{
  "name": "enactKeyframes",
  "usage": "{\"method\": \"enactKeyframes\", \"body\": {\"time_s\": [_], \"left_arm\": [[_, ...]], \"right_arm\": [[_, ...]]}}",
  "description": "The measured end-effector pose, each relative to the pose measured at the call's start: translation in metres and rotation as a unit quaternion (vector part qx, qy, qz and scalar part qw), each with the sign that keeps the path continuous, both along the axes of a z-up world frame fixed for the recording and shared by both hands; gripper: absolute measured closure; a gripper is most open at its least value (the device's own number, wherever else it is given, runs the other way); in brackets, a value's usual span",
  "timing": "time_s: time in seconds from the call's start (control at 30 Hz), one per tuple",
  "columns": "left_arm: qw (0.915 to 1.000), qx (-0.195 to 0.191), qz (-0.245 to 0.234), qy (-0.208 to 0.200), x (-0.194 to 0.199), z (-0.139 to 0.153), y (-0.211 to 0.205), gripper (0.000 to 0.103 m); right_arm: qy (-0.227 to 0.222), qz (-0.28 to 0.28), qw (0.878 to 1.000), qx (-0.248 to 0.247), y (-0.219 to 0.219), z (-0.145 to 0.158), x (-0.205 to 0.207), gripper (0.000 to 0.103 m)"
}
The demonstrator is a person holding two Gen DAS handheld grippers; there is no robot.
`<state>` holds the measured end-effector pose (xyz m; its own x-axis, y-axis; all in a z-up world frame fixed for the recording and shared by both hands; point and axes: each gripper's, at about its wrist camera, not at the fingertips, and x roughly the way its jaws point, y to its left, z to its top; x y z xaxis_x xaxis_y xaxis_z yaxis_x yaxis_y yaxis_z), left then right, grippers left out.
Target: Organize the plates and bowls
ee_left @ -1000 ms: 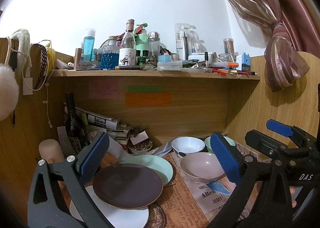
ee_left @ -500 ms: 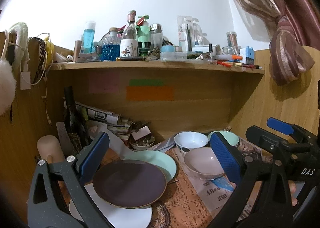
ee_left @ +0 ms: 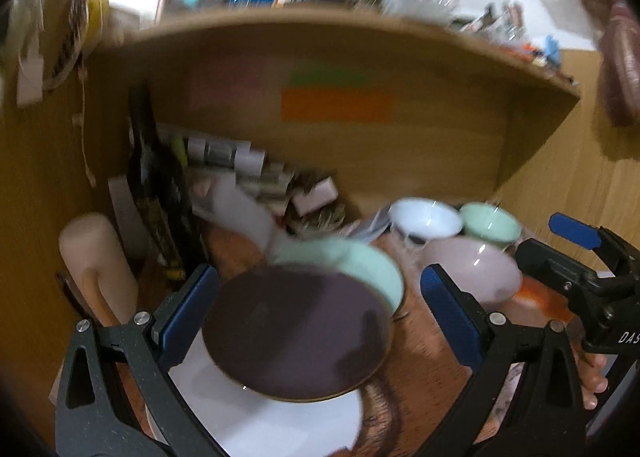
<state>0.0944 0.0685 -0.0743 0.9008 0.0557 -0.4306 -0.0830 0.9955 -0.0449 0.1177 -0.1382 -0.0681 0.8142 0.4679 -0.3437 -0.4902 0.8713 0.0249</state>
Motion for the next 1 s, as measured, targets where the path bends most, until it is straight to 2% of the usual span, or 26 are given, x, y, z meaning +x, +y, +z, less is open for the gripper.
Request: {"method": "enactKeyframes", "body": {"time_s": [0.23, 0.37, 0.43, 0.5, 0.63, 0.73, 0.87, 0.93, 1.0], "left_arm": [[0.9975, -0.016, 0.009, 0.068, 0.033, -0.023, 0.043, 0.002], [0.9932, -0.025, 0.018, 0.112, 0.053, -0.036, 0.067, 0.018], [0.9913, -0.029, 0.019, 0.127, 0.058, -0.042, 0.075, 0.022], [0.9895, -0.028, 0.019, 0.14, 0.063, -0.048, 0.082, 0.03], [0.9867, -0.028, 0.014, 0.16, 0.071, -0.057, 0.092, 0.034], [0.9844, -0.031, 0.013, 0.173, 0.078, -0.064, 0.099, 0.04], [0.9786, -0.049, 0.003, 0.2, 0.087, -0.075, 0.108, 0.058], [0.977, -0.05, 0.002, 0.207, 0.089, -0.079, 0.11, 0.06], [0.9753, -0.056, -0.002, 0.214, 0.089, -0.082, 0.112, 0.066]], "right_arm": [[0.081, 0.015, 0.996, -0.034, 0.025, -0.032, 0.041, 0.002], [0.136, 0.021, 0.99, -0.037, 0.035, -0.052, 0.063, 0.017], [0.164, 0.03, 0.985, -0.038, 0.04, -0.061, 0.071, 0.028], [0.179, 0.034, 0.982, -0.043, 0.045, -0.067, 0.075, 0.032], [0.191, 0.04, 0.979, -0.056, 0.052, -0.073, 0.077, 0.042], [0.202, 0.042, 0.976, -0.066, 0.057, -0.077, 0.08, 0.045], [0.222, 0.046, 0.971, -0.072, 0.064, -0.085, 0.088, 0.049], [0.235, 0.048, 0.968, -0.072, 0.066, -0.089, 0.09, 0.057], [0.244, 0.05, 0.966, -0.073, 0.068, -0.092, 0.092, 0.058]]}}
